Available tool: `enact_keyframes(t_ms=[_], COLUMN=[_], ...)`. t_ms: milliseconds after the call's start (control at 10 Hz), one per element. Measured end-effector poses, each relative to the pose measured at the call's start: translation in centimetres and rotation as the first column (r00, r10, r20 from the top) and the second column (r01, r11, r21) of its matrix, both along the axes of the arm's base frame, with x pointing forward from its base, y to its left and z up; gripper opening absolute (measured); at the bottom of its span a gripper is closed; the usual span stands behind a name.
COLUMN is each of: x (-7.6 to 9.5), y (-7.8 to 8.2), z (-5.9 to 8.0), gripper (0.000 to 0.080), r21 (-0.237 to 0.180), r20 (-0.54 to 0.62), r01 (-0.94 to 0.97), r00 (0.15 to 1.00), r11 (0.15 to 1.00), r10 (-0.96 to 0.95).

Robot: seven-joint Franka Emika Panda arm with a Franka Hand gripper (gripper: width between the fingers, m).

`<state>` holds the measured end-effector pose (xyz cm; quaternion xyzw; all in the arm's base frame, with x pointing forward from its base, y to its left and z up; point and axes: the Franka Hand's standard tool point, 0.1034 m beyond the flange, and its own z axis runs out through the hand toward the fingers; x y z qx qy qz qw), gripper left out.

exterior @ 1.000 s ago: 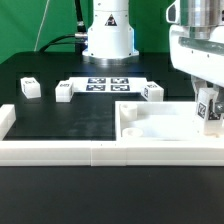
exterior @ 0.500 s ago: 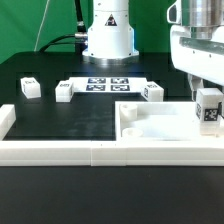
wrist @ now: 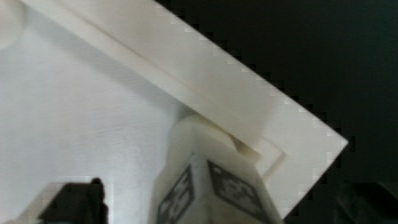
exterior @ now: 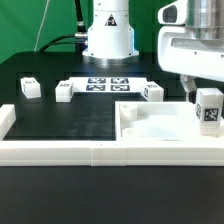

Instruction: Assemble one leg

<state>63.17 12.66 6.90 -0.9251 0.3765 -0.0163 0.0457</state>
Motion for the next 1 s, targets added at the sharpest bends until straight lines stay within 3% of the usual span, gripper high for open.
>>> enact_keyframes(t_ms=[200,400,800,1000], x=[0.1,0.4,0.7,0.6], y=[-0.2,-0.2,-1.3,-1.2], z=[0.1,0.1,0.0,0.0], gripper=[0.0649,0.0649,0.0649,0.0628], r21=[-0.023,-0.068,-0.095,-0.095], r20=[0.013,-0.008,-0.015,-0.015], r01=[-0.205,-0.451,-0.722,-0.728], r00=[0.979,0.892,0.689,0.683], r11=[0.979,0.890,0.685,0.679], r10=[0.205,0.452,0.725,0.730])
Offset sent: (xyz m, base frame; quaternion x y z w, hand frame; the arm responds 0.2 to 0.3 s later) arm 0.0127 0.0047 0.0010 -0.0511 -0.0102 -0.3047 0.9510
